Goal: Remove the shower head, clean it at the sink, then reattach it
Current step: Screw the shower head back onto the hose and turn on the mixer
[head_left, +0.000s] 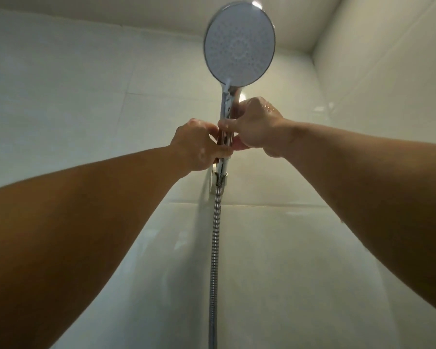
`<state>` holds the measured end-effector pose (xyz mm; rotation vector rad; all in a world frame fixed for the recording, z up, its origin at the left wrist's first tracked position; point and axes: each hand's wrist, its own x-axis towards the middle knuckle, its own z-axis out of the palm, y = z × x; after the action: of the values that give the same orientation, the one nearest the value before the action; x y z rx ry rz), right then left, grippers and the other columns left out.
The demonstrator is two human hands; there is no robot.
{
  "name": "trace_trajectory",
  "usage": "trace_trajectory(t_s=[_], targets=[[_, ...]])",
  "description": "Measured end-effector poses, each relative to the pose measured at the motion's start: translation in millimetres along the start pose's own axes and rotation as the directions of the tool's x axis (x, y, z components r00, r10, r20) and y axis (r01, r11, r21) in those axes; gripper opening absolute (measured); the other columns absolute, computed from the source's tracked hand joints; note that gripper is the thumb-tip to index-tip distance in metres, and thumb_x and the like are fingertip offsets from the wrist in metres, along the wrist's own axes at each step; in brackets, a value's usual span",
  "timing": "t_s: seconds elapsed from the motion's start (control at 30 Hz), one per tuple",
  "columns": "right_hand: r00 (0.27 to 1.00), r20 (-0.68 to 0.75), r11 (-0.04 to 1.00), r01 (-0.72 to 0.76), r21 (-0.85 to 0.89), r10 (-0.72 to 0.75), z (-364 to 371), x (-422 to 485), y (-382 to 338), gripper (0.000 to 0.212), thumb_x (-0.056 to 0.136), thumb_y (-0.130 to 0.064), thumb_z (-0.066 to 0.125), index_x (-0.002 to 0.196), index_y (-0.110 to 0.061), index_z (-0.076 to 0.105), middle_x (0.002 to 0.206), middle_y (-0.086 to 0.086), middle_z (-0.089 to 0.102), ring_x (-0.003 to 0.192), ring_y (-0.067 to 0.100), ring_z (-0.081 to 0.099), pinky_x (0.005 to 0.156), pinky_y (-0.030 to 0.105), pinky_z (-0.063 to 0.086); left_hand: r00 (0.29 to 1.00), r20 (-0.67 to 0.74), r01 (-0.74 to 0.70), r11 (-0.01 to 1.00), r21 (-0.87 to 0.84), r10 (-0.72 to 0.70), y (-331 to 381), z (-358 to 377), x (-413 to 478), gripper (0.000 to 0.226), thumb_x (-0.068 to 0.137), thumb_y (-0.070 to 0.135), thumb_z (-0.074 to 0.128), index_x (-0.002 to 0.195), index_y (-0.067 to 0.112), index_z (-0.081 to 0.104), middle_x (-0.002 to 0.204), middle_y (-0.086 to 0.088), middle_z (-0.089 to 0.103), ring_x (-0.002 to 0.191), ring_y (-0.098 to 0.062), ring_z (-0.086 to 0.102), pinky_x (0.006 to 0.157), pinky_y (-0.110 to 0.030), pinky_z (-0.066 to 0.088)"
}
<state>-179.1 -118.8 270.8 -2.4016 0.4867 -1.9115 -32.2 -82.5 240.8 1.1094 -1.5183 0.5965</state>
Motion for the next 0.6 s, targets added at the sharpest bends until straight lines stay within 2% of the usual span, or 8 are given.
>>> trace_trajectory(t_s=[0.1, 0.2, 0.33, 0.47, 0.6], targets=[[1.000, 0.023, 1.000, 0.017, -0.014, -0.017, 8, -2, 6, 0.016, 0.089, -0.028, 0.076, 0.091, -0.012, 0.074, 0.088, 0.011, 0.077, 0.075, 0.026, 0.077, 0.073, 0.043, 0.065, 1.000, 0.006, 0.011, 1.000, 0.025, -0.011, -7, 2, -4, 0.025, 0.069, 0.034, 0.089, 0.087, 0.023, 0.076, 0.084, -0.002, 0.078, 0.081, -0.024, 0.076, 0.083, -0.043, 0.063], [0.998, 0.054, 0.999, 0.028, -0.018, -0.027, 16, -9, 13, 0.016, 0.087, -0.029, 0.076, 0.089, -0.014, 0.074, 0.089, 0.011, 0.076, 0.078, 0.028, 0.076, 0.074, 0.044, 0.064, 1.000, 0.027, -0.010, 0.993, 0.121, 0.007, -13, 4, -13, 0.017, 0.074, 0.035, 0.087, 0.084, 0.028, 0.075, 0.084, 0.004, 0.077, 0.084, -0.021, 0.072, 0.084, -0.038, 0.059], [0.997, 0.051, 0.998, 0.065, -0.022, -0.064, 17, -23, 20, 0.013, 0.089, -0.029, 0.075, 0.087, -0.016, 0.072, 0.087, 0.007, 0.075, 0.077, 0.026, 0.076, 0.076, 0.044, 0.064, 0.998, 0.047, 0.036, 0.998, 0.050, -0.039, -18, 6, -19, 0.022, 0.075, 0.033, 0.088, 0.092, 0.025, 0.078, 0.085, 0.007, 0.077, 0.085, -0.016, 0.071, 0.077, -0.030, 0.055], [0.994, 0.028, 0.995, 0.102, 0.000, -0.102, 18, -35, 24, 0.009, 0.091, -0.028, 0.075, 0.090, -0.020, 0.071, 0.084, 0.001, 0.074, 0.073, 0.020, 0.075, 0.076, 0.038, 0.064, 0.999, 0.015, 0.041, 0.999, 0.027, -0.041, -20, 10, -24, 0.027, 0.075, 0.035, 0.088, 0.098, 0.025, 0.078, 0.085, 0.008, 0.077, 0.080, -0.013, 0.071, 0.080, -0.032, 0.058], [0.995, -0.022, 0.995, 0.101, 0.014, -0.100, 27, -41, 37, 0.011, 0.091, -0.030, 0.075, 0.095, -0.020, 0.074, 0.082, -0.003, 0.075, 0.074, 0.016, 0.073, 0.076, 0.035, 0.062, 0.999, -0.001, 0.051, 0.999, -0.013, -0.051, -25, 15, -29, 0.025, 0.077, 0.035, 0.088, 0.098, 0.026, 0.078, 0.086, 0.008, 0.077, 0.084, -0.015, 0.073, 0.088, -0.038, 0.060]])
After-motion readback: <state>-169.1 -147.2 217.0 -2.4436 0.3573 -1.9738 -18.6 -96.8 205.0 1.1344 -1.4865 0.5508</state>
